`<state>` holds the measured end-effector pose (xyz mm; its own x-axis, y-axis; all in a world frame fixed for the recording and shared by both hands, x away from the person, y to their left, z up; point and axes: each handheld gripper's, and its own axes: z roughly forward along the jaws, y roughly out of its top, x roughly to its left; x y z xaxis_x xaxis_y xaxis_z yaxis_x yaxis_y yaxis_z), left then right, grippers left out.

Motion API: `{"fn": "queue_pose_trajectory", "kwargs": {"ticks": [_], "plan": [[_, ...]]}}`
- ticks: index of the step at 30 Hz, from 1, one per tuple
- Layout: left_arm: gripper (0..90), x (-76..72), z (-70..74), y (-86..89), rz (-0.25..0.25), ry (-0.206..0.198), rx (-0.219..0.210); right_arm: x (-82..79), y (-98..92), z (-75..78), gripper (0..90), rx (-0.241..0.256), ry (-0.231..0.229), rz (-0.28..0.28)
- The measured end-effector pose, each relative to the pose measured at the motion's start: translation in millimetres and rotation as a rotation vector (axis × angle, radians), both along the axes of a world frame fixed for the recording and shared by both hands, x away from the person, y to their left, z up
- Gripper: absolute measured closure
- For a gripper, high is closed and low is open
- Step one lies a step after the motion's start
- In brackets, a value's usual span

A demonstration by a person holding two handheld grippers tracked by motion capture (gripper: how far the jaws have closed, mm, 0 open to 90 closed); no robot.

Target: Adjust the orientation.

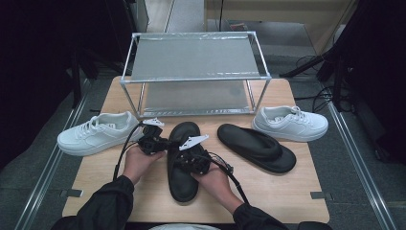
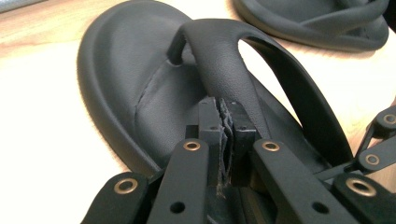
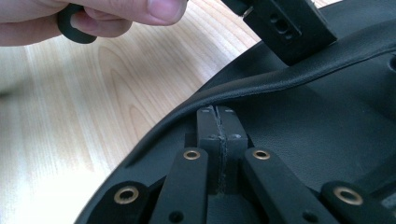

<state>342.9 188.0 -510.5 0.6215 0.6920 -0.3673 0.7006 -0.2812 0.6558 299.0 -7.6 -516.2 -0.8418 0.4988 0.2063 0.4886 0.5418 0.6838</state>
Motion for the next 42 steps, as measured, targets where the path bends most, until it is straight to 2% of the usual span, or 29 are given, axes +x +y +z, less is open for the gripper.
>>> {"fn": "queue_pose_trajectory", "kwargs": {"ticks": [3, 10, 14, 17, 20, 26, 30, 32, 33, 42], "plan": [[80.8, -0.4, 5.1, 7.4, 0.016, -0.002, 0.003, 1.8, -5.1, 1.5, 86.5, 0.016, 0.006, -0.001], [69.4, -7.2, 16.7, 7.8, -0.021, -0.02, 0.008, 4.5, -21.2, 13.2, 78.1, 0.073, 0.019, 0.002], [61.3, -13.9, 24.6, 9.8, -0.047, -0.02, -0.006, 4.5, -35.1, 23.3, 67.5, 0.106, 0.016, 0.007], [55.9, -17.3, 27.4, 12.5, -0.046, -0.015, -0.008, 5.2, -42.8, 29.8, 56.4, 0.128, 0.044, 0.0], [52.2, -22.0, 29.9, 15.0, -0.054, -0.013, -0.009, 4.5, -49.1, 36.1, 55.2, 0.131, 0.04, 0.018], [43.5, -30.9, 32.5, 15.3, -0.071, -0.038, -0.014, 0.8, -74.8, 48.4, 52.8, 0.125, -0.052, 0.037], [40.9, -31.5, 33.1, 12.7, -0.082, -0.045, -0.022, 1.9, -92.4, 53.4, 53.9, 0.132, -0.051, 0.014], [40.1, -31.7, 32.9, 12.4, -0.084, -0.041, -0.015, 2.5, -97.3, 55.2, 53.8, 0.123, -0.057, 0.006], [40.1, -32.5, 32.2, 11.6, -0.09, -0.042, 0.003, 3.1, -105.1, 57.2, 53.6, 0.131, -0.056, -0.005], [37.8, -32.0, 31.2, 10.5, -0.095, -0.051, 0.004, 5.9, -141.5, 54.7, 52.2, 0.103, -0.062, -0.058]]}}
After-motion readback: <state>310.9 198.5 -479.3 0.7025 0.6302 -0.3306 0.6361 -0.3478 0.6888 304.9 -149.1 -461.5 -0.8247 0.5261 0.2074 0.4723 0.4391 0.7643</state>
